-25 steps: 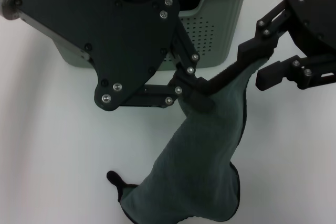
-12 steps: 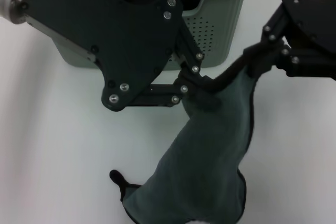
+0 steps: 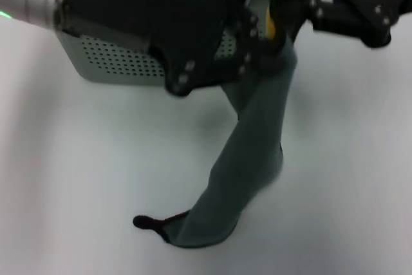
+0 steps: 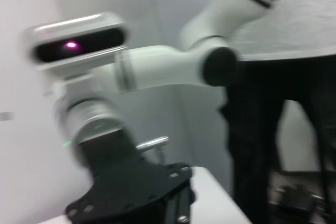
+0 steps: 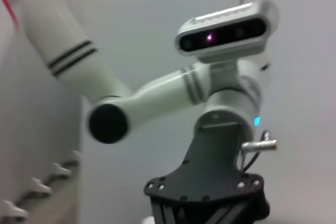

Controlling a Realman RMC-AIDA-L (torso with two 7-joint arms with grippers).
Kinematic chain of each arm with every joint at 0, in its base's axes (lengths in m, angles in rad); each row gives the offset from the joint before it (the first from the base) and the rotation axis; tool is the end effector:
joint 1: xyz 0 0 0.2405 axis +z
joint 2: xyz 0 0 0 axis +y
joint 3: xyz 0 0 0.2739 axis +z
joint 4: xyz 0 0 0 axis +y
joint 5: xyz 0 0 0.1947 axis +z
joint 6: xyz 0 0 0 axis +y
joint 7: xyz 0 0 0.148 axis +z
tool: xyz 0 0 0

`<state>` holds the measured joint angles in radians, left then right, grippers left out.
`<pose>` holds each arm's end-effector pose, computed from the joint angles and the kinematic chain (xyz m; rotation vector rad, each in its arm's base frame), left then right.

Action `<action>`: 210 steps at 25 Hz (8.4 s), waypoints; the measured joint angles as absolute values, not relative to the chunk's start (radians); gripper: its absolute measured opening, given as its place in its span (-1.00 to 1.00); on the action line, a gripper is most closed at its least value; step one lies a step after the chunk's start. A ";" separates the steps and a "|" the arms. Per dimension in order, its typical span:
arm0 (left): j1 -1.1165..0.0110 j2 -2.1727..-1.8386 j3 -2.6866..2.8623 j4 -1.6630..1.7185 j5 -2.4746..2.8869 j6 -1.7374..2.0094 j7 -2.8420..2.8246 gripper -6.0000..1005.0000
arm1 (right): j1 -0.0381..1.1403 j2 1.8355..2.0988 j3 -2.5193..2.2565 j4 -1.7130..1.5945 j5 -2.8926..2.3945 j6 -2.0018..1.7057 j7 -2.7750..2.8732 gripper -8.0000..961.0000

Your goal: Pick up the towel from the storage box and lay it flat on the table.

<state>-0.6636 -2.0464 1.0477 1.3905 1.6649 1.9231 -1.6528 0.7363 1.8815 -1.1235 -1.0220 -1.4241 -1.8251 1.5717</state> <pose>-0.0840 0.3062 0.0526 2.9479 -0.5050 0.7186 0.0948 0.3454 0.0753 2.8932 0.3126 -0.9546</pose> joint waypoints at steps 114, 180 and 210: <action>-0.350 -1.981 0.942 1.328 1.722 2.002 -1.789 -0.82 | 0.220 2.025 -1.002 -1.118 -1.385 -1.945 1.667 -0.98; -0.656 -1.980 0.883 0.998 2.407 1.600 -1.936 0.05 | 0.362 2.021 -1.239 -0.842 -1.482 -1.462 1.480 0.84; -0.303 -1.887 1.082 0.942 1.411 2.036 -1.322 0.24 | 0.358 2.028 -1.261 -0.806 -1.318 -1.950 1.224 0.84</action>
